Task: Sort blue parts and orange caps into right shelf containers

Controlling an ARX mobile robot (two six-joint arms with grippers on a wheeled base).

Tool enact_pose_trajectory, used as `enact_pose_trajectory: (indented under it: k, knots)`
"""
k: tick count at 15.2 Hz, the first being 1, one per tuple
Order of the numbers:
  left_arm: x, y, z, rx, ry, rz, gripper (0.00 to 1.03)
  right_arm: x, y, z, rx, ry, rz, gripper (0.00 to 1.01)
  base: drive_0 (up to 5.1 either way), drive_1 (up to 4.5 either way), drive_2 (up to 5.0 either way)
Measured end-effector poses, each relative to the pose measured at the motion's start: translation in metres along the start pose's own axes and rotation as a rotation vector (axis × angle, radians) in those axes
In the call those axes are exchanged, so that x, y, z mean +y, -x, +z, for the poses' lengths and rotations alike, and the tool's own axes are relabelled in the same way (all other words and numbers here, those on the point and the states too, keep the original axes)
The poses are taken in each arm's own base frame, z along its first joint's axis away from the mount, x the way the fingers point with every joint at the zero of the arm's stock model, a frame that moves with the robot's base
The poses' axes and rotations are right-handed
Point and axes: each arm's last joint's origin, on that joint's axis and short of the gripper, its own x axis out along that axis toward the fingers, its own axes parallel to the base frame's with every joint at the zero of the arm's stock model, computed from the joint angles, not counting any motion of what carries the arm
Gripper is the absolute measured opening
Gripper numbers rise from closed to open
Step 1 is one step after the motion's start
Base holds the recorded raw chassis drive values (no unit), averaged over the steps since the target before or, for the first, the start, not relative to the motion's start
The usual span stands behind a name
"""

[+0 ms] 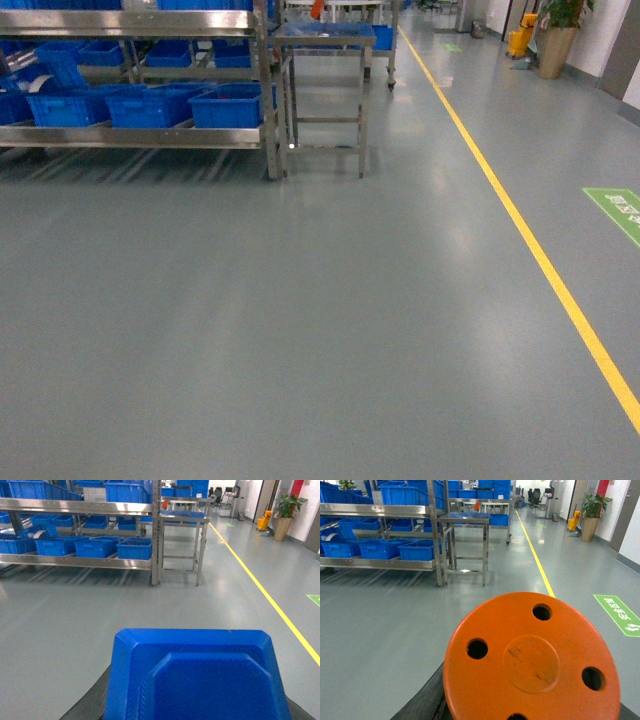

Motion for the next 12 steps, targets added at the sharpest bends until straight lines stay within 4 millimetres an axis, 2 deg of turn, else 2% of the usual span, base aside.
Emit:
enact_pose_trajectory:
  k: [12]
  knots:
    - [-0.0001, 0.0, -0.0001, 0.001, 0.0, -0.002, 0.41, 0.0, 0.0, -0.0004, 0.004, 0.0, 0.0, 0.43, 0.1, 4.41, -4.3]
